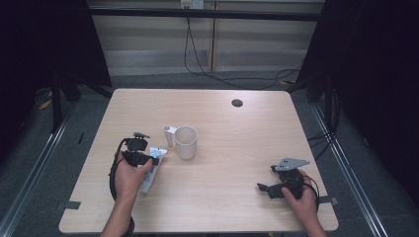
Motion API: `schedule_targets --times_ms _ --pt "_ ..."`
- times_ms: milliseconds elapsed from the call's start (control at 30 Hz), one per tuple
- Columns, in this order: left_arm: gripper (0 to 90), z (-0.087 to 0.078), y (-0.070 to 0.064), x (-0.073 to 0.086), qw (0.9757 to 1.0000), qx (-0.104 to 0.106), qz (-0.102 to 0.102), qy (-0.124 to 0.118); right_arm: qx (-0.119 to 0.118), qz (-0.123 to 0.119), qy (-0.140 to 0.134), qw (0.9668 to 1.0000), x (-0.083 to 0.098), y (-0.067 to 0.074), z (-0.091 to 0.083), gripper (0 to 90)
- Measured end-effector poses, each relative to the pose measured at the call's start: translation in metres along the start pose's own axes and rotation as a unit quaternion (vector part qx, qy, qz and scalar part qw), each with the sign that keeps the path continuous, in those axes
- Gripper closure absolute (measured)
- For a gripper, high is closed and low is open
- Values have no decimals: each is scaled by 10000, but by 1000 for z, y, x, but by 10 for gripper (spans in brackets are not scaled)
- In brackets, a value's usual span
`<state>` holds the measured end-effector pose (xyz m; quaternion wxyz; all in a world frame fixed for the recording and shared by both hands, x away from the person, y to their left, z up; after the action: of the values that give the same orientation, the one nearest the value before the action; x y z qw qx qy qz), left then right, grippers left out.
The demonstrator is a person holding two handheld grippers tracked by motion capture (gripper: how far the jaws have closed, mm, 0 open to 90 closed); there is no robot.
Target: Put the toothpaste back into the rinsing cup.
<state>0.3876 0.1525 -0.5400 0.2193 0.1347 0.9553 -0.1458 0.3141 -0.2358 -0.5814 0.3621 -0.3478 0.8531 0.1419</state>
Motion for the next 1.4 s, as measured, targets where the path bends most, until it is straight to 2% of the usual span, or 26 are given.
schedule_targets --times_ms 33,100,133,233,400,500,700,767,833,933,967,1000,1033,1200,1400 --pt "666 -4 0 -2 9999 44 7 -111 3 -3 1 10000 0 0 0 101" --pt "666 -6 0 -3 9998 77 0 -179 2 -2 0 10000 0 0 0 102" --pt "667 -9 -1 -5 9994 102 -21 -327 -8 0 -8 10000 0 0 0 102" --pt "670 -14 -1 -7 9990 139 22 -418 -5 -1 -5 10000 0 0 0 102" --pt "683 -26 -1 -13 9970 143 63 -760 -4 0 -3 10000 0 0 0 102" --pt "685 -31 -3 -16 9958 245 -7 -885 -6 1 -6 10000 0 0 0 102" --pt "685 -38 -4 -21 9935 319 -8 -1092 -7 0 -7 10000 0 0 0 102" --pt "685 -41 -5 -22 9929 333 71 -1143 -7 1 -7 10000 0 0 0 102" --pt "685 -44 -7 -24 9911 368 47 -1282 -6 1 -6 10000 0 0 0 102" --pt "685 -47 -8 -26 9900 384 84 -1356 -6 1 -5 10000 0 0 0 102" --pt "685 -50 -9 -29 9883 421 47 -1464 -6 0 -4 10000 0 0 0 102" --pt "685 -50 -9 -29 9883 421 47 -1464 -6 0 -4 10000 0 0 0 102" --pt "685 -53 -10 -31 9870 441 65 -1545 -5 1 -6 10000 0 0 0 102" --pt "685 -58 -13 -35 9849 490 70 -1661 -5 1 -5 10000 0 0 0 102" --pt "684 -67 -17 -41 9798 591 102 -1907 -5 -1 -6 10000 0 0 0 102"
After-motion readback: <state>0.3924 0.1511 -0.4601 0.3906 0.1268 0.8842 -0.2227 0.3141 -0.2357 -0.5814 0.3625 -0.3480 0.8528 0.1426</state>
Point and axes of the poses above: each handheld gripper's, and its own axes: z roughly forward along the jaws, x roughly out of its underside, y roughly to its left, the point moved 10 cm from there along z, roughly forward along the jaws, and after that the axes turned 3 degrees about -z, right-handed, at the moved point
